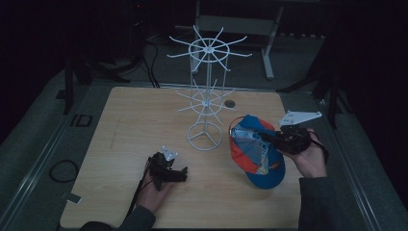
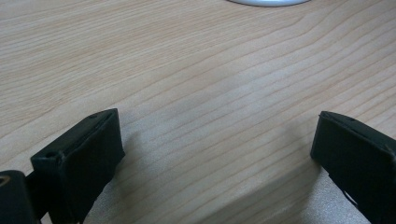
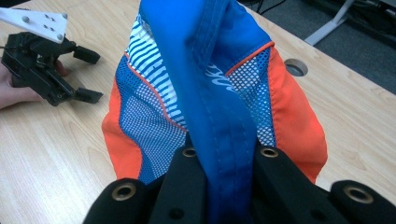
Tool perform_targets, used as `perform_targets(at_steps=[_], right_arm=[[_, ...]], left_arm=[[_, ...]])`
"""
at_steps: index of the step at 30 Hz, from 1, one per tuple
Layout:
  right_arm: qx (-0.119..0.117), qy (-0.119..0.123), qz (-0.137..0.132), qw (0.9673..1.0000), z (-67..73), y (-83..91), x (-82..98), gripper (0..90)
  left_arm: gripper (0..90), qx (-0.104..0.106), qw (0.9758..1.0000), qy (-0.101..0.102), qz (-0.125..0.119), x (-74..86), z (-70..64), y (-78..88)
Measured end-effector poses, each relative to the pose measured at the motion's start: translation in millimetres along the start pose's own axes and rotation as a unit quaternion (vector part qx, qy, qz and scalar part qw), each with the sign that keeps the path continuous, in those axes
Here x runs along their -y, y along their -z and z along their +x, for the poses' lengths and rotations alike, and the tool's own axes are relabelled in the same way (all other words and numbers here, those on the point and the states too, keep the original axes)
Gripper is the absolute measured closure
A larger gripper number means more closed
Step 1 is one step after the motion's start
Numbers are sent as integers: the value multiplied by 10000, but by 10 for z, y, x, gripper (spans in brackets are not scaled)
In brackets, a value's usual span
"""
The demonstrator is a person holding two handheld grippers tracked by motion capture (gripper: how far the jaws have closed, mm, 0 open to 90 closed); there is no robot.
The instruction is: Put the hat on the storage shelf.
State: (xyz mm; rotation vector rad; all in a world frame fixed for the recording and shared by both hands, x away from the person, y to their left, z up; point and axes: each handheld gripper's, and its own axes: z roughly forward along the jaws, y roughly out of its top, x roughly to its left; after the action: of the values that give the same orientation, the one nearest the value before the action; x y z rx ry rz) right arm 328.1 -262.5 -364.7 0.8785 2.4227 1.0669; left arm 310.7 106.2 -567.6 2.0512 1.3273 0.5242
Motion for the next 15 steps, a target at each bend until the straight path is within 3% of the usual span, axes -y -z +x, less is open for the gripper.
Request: perform_targets(at_steps=[15], right_arm=[[8,24,-138,9999,32,138,-90,876]], left_arm=[[27,-1,10000,-1,-1,0,0,0]])
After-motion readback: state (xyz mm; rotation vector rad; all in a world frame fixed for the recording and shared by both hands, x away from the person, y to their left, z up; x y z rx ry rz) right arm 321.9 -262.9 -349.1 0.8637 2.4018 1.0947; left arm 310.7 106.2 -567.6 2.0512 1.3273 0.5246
